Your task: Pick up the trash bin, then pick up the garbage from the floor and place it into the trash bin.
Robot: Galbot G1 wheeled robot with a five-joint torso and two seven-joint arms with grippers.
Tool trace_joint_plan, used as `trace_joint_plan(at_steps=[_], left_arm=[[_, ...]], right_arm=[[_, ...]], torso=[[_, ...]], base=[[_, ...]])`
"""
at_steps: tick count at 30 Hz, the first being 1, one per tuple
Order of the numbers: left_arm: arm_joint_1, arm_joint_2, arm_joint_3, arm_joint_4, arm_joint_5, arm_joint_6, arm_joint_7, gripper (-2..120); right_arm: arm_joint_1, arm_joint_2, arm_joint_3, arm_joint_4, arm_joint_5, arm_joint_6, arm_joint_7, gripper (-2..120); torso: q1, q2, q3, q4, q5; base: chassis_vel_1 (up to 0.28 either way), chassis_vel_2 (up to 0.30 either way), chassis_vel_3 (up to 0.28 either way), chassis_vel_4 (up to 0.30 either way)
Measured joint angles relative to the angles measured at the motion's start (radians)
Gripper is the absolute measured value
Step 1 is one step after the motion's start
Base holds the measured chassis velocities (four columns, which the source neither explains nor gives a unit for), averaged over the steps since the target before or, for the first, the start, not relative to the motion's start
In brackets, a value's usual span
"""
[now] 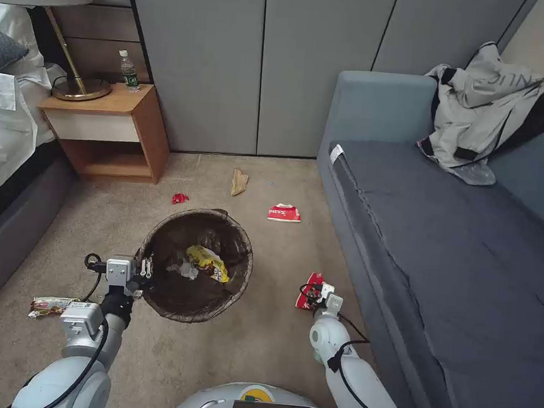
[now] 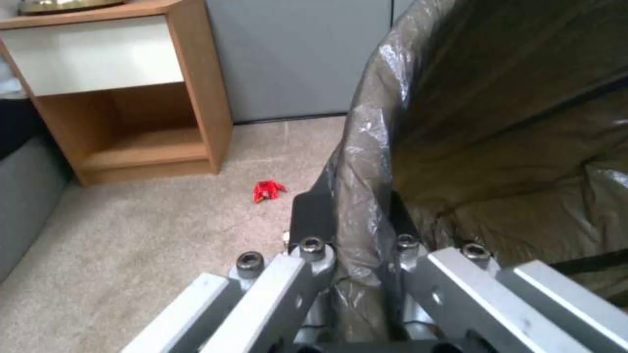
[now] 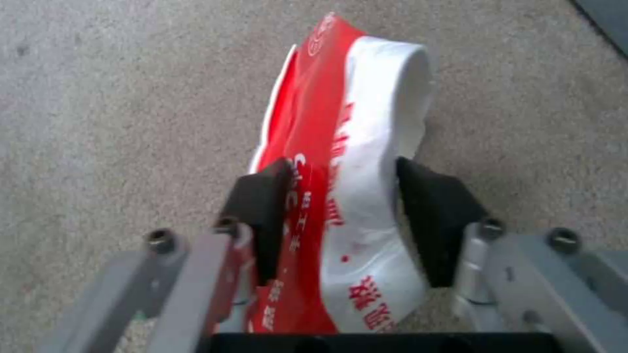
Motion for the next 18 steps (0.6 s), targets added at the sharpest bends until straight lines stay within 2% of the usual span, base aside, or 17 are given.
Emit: trace_joint_plan(at_steps=[4,5,9,14,18], left_arm=[[0.001,0.000,0.000,-0.002,0.000,0.000,0.000,0],[0.001,0.000,0.000,-0.002,0.000,0.000,0.000,0],[0.002,0.000,0.001,-0.006,0.000,0.000,0.000,0],[0.003,0.000,0.001,-0.007,0.000,0.000,0.000,0],[0.003,-0.001,0.001,-0.008,-0.001,0.000,-0.001,0]], right_arm=[[0.000,-0.001,-0.001,-0.004,-0.002,0.008,-0.001,20],[0.000,-0.001,-0.001,-0.004,-0.002,0.008,-0.001,20],[-0.004,-0.007,0.000,-0.005,-0.006,0.012,-0.004,7],[-0.019,-0.015,0.005,0.028,-0.016,0.015,-0.002,2],[-0.043,-0.031,0.008,0.122,-0.025,0.009,-0.002,2]], torso=[[0.000,0.000,0.000,0.0001,0.0001],[0.000,0.000,0.000,0.0001,0.0001],[0.000,0.000,0.000,0.0002,0.0001],[0.000,0.000,0.000,-0.0003,0.0001],[0.000,0.000,0.000,-0.0001,0.0001]], base=[[0.000,0.000,0.000,0.000],[0.000,0.000,0.000,0.000],[0.000,0.000,0.000,0.000],[0.000,0.000,0.000,0.000],[0.000,0.000,0.000,0.000]])
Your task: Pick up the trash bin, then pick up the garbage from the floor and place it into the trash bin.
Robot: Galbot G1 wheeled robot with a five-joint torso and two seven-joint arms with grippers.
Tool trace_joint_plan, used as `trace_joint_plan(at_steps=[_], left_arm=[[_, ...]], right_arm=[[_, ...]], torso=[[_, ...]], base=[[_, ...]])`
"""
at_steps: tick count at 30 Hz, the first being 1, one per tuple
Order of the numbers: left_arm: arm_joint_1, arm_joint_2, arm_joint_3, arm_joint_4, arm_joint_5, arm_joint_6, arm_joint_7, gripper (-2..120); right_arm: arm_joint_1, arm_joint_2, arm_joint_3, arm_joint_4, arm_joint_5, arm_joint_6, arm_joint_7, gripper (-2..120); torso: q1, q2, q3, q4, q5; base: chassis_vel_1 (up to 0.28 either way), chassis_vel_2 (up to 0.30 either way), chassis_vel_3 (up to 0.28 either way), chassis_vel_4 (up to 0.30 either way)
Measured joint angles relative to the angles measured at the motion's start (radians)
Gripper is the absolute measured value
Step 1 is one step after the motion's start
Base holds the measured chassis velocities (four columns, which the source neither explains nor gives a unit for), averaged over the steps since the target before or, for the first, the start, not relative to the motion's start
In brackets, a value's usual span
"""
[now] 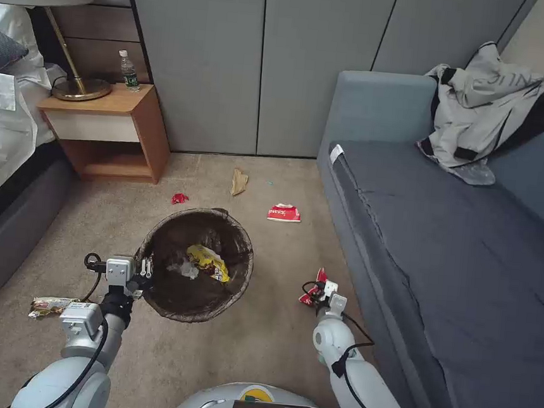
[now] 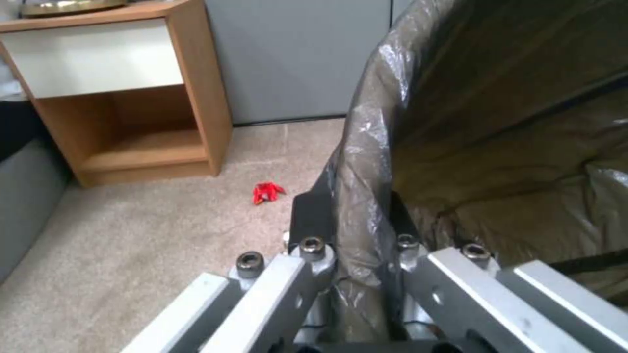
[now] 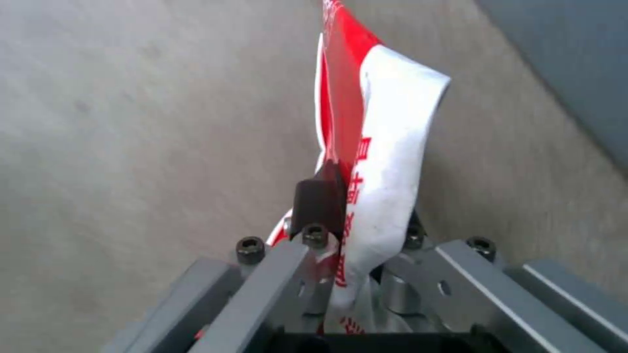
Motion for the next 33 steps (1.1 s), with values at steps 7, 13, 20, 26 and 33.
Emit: trace_joint_plan(at_steps=[7,13,20,26,33], left_arm=[[0.000,-0.001,0.001,-0.002,-0.001,0.000,0.000,0],[0.001,0.000,-0.002,-0.003,-0.001,-0.001,0.000,0],[0.000,-0.001,-0.002,-0.003,0.000,-0.001,-0.001,0],[-0.001,-0.005,0.003,0.003,0.008,0.005,-0.001,0],[-0.002,-0.013,0.010,0.005,0.019,0.012,-0.001,0]], right_arm=[[-0.051,-0.041,-0.007,0.226,-0.006,-0.032,0.004,2],[-0.081,-0.102,-0.024,0.475,-0.035,-0.054,-0.007,2],[-0.077,-0.182,-0.017,0.710,-0.020,-0.090,-0.018,2],[-0.086,-0.230,0.006,0.872,0.020,-0.111,-0.094,2],[-0.052,-0.302,0.019,0.940,0.031,-0.096,-0.246,2]], torso=[[0.000,0.000,0.000,0.0002,-0.0001],[0.000,0.000,0.000,0.0001,0.0001],[0.000,0.000,0.000,0.0001,0.0000],[0.000,0.000,0.000,0.0001,-0.0001],[0.000,0.000,0.000,0.0001,0.0001]], base=[[0.000,0.000,0.000,0.000],[0.000,0.000,0.000,0.000],[0.000,0.000,0.000,0.000],[0.000,0.000,0.000,0.000],[0.000,0.000,0.000,0.000]])
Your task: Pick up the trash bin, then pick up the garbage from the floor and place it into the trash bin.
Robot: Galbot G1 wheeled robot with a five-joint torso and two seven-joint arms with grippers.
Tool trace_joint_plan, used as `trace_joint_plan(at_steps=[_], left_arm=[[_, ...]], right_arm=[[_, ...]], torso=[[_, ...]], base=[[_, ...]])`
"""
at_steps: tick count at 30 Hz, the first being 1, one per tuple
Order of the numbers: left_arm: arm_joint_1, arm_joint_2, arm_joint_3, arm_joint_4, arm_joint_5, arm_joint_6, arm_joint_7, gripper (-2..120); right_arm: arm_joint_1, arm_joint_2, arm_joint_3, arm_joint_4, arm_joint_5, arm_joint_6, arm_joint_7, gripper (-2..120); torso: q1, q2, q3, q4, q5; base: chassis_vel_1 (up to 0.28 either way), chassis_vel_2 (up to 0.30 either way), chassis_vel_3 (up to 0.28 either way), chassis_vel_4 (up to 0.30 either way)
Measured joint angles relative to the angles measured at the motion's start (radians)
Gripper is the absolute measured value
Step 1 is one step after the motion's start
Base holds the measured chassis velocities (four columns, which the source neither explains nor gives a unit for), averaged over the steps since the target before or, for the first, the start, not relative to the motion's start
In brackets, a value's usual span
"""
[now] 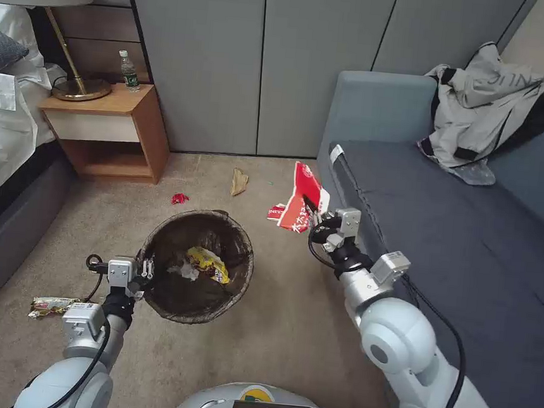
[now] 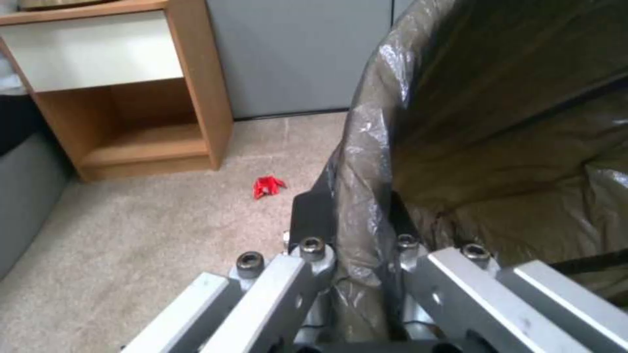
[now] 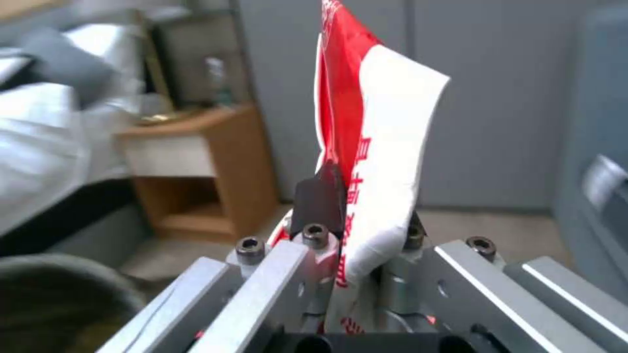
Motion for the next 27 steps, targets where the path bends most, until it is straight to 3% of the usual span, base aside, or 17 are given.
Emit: trace_joint_plan(at_steps=[8,27], left_arm=[[0.001,-0.004,0.004,-0.005,0.007,0.014,0.002,0],[0.000,-0.005,0.008,-0.017,0.013,0.038,0.016,0]], right_arm=[[0.131,-0.091,-0.042,0.023,0.069,0.016,-0.110,2],[0.218,-0.185,-0.139,0.029,0.088,-0.052,-0.298,0]], torso=[[0.000,0.000,0.000,0.0001,0.0000],[0.000,0.000,0.000,0.0000,0.0000]], base=[[0.000,0.000,0.000,0.000],[0.000,0.000,0.000,0.000]])
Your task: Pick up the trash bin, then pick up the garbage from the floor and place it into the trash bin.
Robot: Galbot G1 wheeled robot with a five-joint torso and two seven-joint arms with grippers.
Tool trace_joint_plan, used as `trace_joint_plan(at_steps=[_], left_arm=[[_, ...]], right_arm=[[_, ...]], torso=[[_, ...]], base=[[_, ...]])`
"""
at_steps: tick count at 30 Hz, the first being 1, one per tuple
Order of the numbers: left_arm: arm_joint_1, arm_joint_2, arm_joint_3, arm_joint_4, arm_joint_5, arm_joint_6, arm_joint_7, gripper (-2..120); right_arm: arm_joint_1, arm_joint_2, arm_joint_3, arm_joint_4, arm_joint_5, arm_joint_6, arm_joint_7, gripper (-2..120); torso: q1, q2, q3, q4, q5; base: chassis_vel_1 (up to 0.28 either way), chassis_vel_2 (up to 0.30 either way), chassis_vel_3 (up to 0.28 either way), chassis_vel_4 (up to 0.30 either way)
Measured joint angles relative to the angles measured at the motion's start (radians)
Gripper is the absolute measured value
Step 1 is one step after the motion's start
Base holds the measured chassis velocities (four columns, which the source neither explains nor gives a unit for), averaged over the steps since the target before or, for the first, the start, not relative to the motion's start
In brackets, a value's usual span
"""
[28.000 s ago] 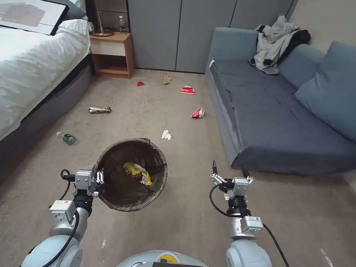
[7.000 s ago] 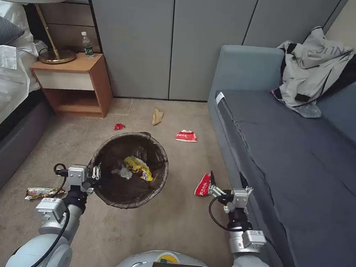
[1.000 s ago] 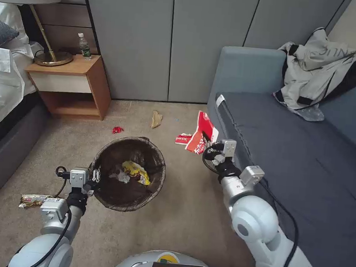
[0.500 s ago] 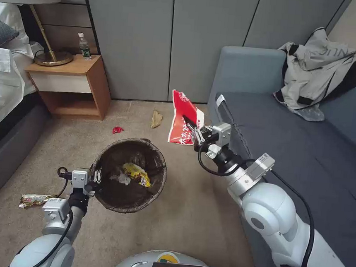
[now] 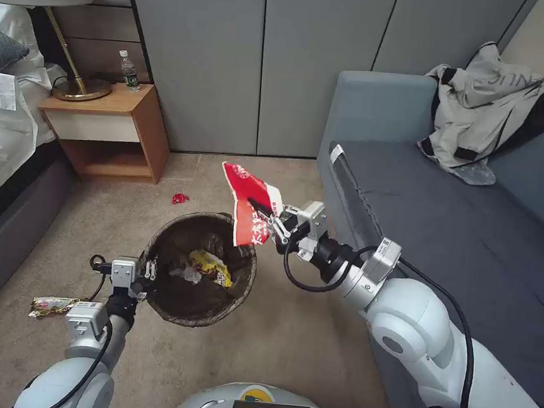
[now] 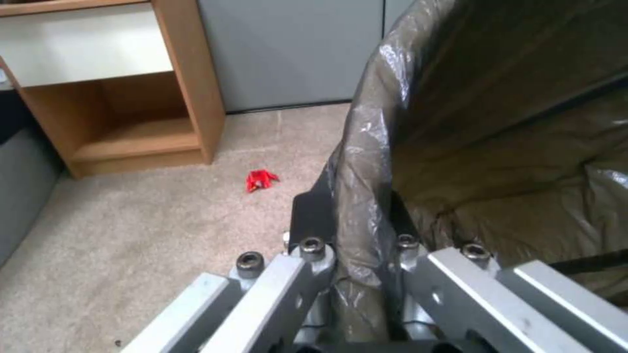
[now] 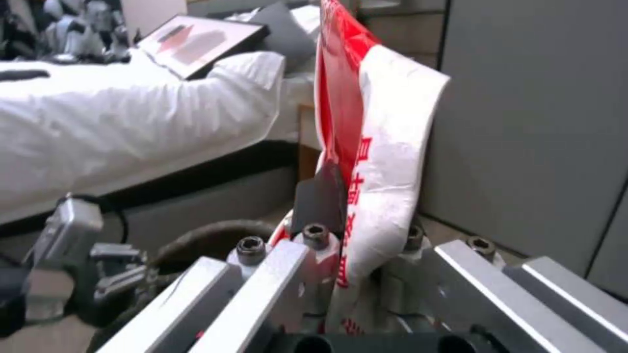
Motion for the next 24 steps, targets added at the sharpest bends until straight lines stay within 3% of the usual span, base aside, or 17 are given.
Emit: trace_joint_plan(at_steps=[10,24], left_arm=[[-0.002,0.000,0.002,0.000,0.002,0.000,0.005,0],[-0.005,0.006,0.011,0.001,-0.002,0.013,0.012,0]], right_arm=[[0.041,-0.053,-0.063,-0.023,-0.017,-0.009,-0.064,0],[0.109,-0.038,-0.215,-0.070,-0.050,-0.019,-0.023,0]], torso=[[0.000,0.000,0.000,0.0000,-0.0001],[0.000,0.000,0.000,0.0000,-0.0001]], base=[[0.000,0.000,0.000,0.000],[0.000,0.000,0.000,0.000]])
